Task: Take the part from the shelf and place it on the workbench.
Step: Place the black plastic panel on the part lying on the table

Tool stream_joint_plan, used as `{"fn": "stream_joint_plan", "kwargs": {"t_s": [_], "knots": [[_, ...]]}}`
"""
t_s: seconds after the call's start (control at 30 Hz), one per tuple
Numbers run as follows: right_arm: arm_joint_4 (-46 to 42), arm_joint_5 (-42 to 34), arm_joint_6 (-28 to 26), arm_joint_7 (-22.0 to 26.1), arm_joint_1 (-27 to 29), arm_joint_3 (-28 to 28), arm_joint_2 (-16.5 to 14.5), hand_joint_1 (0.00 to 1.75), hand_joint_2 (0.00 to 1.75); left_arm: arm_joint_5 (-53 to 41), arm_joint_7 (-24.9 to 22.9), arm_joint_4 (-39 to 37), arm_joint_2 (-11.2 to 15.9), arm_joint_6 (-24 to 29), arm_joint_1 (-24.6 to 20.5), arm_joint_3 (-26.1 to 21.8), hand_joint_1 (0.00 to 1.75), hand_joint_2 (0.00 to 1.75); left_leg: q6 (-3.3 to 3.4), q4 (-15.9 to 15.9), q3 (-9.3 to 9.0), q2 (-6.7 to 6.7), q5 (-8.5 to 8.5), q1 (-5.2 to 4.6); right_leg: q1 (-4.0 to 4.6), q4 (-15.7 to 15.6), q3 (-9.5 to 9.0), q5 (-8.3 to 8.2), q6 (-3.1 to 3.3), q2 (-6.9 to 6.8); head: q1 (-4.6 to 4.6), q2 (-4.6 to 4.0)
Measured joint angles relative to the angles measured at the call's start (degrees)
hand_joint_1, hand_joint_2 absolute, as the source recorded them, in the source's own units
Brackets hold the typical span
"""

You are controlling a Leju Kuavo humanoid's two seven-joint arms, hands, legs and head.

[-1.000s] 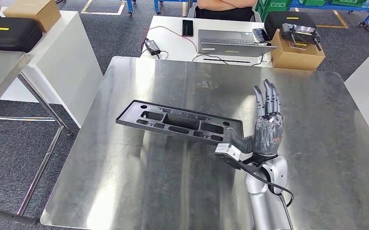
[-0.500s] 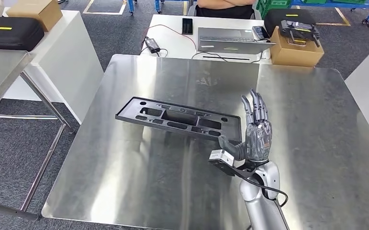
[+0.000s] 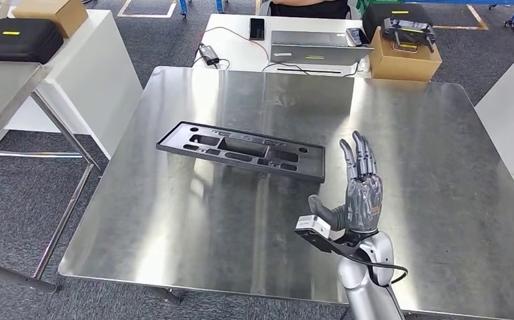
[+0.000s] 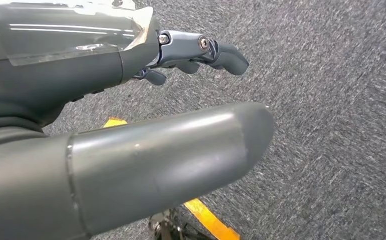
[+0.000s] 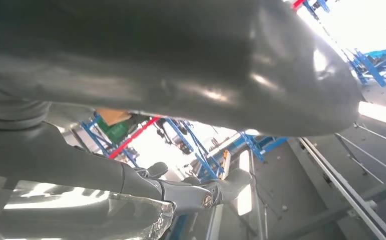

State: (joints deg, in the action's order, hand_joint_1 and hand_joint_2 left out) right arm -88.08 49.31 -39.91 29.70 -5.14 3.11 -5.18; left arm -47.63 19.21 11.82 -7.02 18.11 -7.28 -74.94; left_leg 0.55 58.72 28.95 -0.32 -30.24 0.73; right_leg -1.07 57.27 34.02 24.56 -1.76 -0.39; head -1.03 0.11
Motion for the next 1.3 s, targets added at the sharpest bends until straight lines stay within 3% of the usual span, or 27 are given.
{"fn": "stream_joint_plan", "kwargs": {"t_s": [0.03,0.13,0.2,0.27,0.3,0.33,0.37,0.43,0.5,0.57,0.63,0.67,0.7,0.77,0.8,0.83,0.87,0.93,1.0,1.07,1.13,1.17,1.23,1.3], "knots": [[-0.4,0.0,0.0,-0.1,0.1,0.1,0.0,0.0,0.0,0.0,0.0,0.0,0.0,0.0,-0.1,0.0,0.0,0.0,0.31,-1.0,-0.53,-0.08,-0.29,-0.22,0.06,0.0,0.06,-0.29,-0.42,-0.03,-0.02,0.0],[-1.6,-0.1,0.0,-0.8,0.8,0.3,0.3,0.0,0.0,-0.2,-0.1,0.0,-0.1,0.0,-0.1,0.0,0.0,0.0,1.76,-1.5,0.24,-0.04,1.01,-0.45,0.2,0.2,0.61,-0.54,-1.44,-0.02,-0.03,0.0],[-2.4,-0.2,0.0,-1.2,1.4,0.3,0.7,0.0,0.0,-0.3,-0.2,0.0,-0.1,0.1,-0.2,0.1,0.0,0.0,2.81,-1.9,1.48,0.19,2.43,-0.36,0.3,3.9,2.48,2.75,-0.96,0.09,-0.14,0.0],[-3.0,-0.3,0.0,-1.3,2.2,0.3,1.0,0.0,0.0,-0.3,-0.3,0.0,-0.1,0.1,-0.2,0.1,0.0,0.0,3.25,-1.9,3.18,0.3,3.7,-0.57,0.23,11.3,4.89,7.7,-0.25,0.15,-0.26,0.0],[-3.4,-0.3,0.1,-1.3,2.7,0.3,1.2,0.0,0.0,-0.3,-0.3,0.0,-0.1,0.1,-0.2,0.1,0.0,0.0,3.28,-1.8,4.03,0.3,4.33,-0.66,0.23,14.6,5.46,9.1,-0.37,0.15,-0.27,0.0],[-3.7,-0.3,0.2,-1.3,3.1,0.4,1.4,0.0,0.0,-0.3,-0.4,0.0,-0.1,0.1,-0.2,0.1,0.0,0.0,3.28,-1.8,4.87,0.29,4.95,-0.74,0.26,16.4,5.23,9.44,-0.74,0.15,-0.27,0.0],[-4.0,-0.4,0.3,-1.3,3.5,0.4,1.6,0.0,0.0,-0.3,-0.5,0.0,-0.2,0.2,-0.2,0.1,0.0,0.0,3.23,-1.8,5.64,0.27,5.55,-0.81,0.3,16.0,3.94,8.78,-1.27,0.16,-0.27,0.0],[-4.5,-0.6,0.4,-1.3,3.8,0.5,1.8,0.0,0.0,-0.2,-0.6,0.0,-0.3,0.3,-0.2,0.1,0.0,0.0,2.99,-1.6,6.95,0.21,6.69,-0.92,0.37,9.3,-1.75,6.54,-1.92,0.18,-0.27,0.0],[-5.2,-0.8,0.5,-1.2,3.8,0.8,2.0,0.0,0.0,-0.2,-0.7,0.0,-0.4,0.5,-0.2,0.1,0.0,0.0,2.5,-1.5,7.69,0.16,7.72,-1.14,0.69,0.5,-7.82,6.24,-1.4,0.23,-0.23,0.0],[-5.7,-1.0,0.5,-1.1,3.8,1.0,2.1,0.0,0.0,-0.2,-0.8,0.0,-0.4,0.6,-0.2,0.1,0.0,0.0,1.86,-1.6,7.82,0.16,8.62,-1.18,1.07,-3.0,-9.63,6.68,-0.57,0.28,-0.14,0.0],[-6.0,-1.4,0.5,-0.9,3.8,1.3,2.2,0.0,0.0,-0.2,-0.9,0.0,-0.3,0.7,-0.1,0.1,0.0,0.0,1.13,-1.6,8.16,0.12,8.75,-0.99,0.68,-3.1,-8.68,5.76,0.35,0.16,-0.05,0.0],[-6.1,-1.6,0.5,-0.8,3.8,1.5,2.2,0.0,0.0,-0.2,-1.0,0.0,-0.3,0.8,-0.1,0.1,0.0,0.0,0.75,-0.8,8.61,0.11,7.32,-0.86,0.42,-3.1,-8.14,5.11,0.99,0.06,0.01,0.0],[-6.3,-1.9,0.5,-0.7,3.8,1.7,2.2,0.0,0.0,-0.1,-1.1,0.0,-0.3,1.0,0.0,0.1,0.0,0.0,0.4,1.0,9.25,0.09,4.87,-0.7,0.13,-3.2,-7.47,4.36,1.52,-0.05,0.07,0.0],[-6.5,-2.2,0.5,-0.6,3.9,2.0,2.1,0.0,0.0,-0.1,-1.3,0.0,-0.3,1.3,0.0,0.1,0.0,0.0,-0.28,7.7,10.88,0.11,-1.31,-0.3,0.12,-3.1,-6.12,3.0,2.02,-0.16,0.2,0.0],[-6.5,-2.3,0.5,-0.6,3.9,2.0,2.1,0.0,0.0,0.0,-1.3,0.0,-0.3,1.4,0.0,0.1,0.0,0.0,-0.59,11.3,11.55,0.11,-3.12,-0.14,0.14,-2.9,-5.38,2.39,1.92,-0.21,0.22,0.0],[-6.5,-2.4,0.5,-0.5,3.9,2.1,2.2,0.0,0.0,0.0,-1.3,0.0,-0.3,1.5,0.0,0.1,0.0,0.0,-0.85,14.0,11.7,0.12,-3.57,0.04,0.14,-2.6,-4.55,1.83,1.75,-0.25,0.23,0.0],[-6.5,-2.4,0.5,-0.4,3.9,2.2,2.2,0.0,0.0,0.0,-1.3,0.0,-0.3,1.5,0.0,0.1,0.0,0.0,-1.06,14.8,10.99,0.14,-2.79,0.25,0.09,-2.3,-3.59,1.38,1.55,-0.29,0.23,0.0],[-6.5,-2.7,0.5,-0.1,3.9,2.4,2.2,0.0,0.0,0.0,-1.4,0.0,-0.3,1.7,-0.1,0.1,0.0,0.0,-1.32,11.0,7.0,0.17,0.15,0.68,-0.09,-1.3,-1.88,0.75,1.06,-0.33,0.25,0.0],[-6.5,-3.1,0.4,0.2,3.6,2.6,2.2,0.0,0.0,0.1,-1.4,0.0,-0.3,1.8,-0.2,0.1,0.0,0.0,-1.29,3.5,1.54,0.08,0.43,0.73,-0.04,-0.2,-0.55,0.3,0.44,-0.33,0.21,0.0],[-6.4,-3.5,0.3,0.5,3.0,2.9,2.2,0.0,0.0,0.3,-1.5,0.0,-0.3,2.1,-0.3,0.0,0.0,0.0,-0.69,-0.6,-0.8,-0.08,-0.47,0.36,0.12,0.3,0.11,-0.4,-0.5,-0.38,0.1,0.0],[-6.2,-3.9,0.2,0.8,2.5,3.1,2.2,0.0,0.0,0.4,-1.5,0.0,-0.3,2.3,-0.3,0.0,0.0,0.0,0.6,-1.0,0.05,0.02,0.45,0.07,0.12,0.1,0.37,-1.13,-1.51,-0.38,0.03,0.0],[-6.1,-4.1,0.2,0.9,2.3,3.2,2.3,0.0,0.0,0.5,-1.6,0.0,-0.4,2.4,-0.4,0.0,0.0,0.0,1.39,-1.2,0.68,0.11,1.19,0.01,0.12,0.7,0.92,-0.5,-1.6,-0.31,0.02,0.0],[-5.9,-4.2,0.2,0.9,2.1,3.2,2.4,0.0,0.0,0.7,-1.6,0.1,-0.4,2.4,-0.4,0.0,0.0,0.0,2.54,-1.6,2.37,0.32,2.87,0.02,0.05,4.9,2.88,3.59,-0.92,-0.16,-0.07,0.0],[-5.6,-4.3,0.2,0.9,2.0,3.2,2.5,0.0,0.0,0.7,-1.6,0.1,-0.4,2.5,-0.5,0.0,0.0,0.0,2.87,-1.6,4.19,0.31,4.41,-0.16,0.1,12.5,4.98,8.53,-0.43,-0.04,-0.14,0.0]]}}
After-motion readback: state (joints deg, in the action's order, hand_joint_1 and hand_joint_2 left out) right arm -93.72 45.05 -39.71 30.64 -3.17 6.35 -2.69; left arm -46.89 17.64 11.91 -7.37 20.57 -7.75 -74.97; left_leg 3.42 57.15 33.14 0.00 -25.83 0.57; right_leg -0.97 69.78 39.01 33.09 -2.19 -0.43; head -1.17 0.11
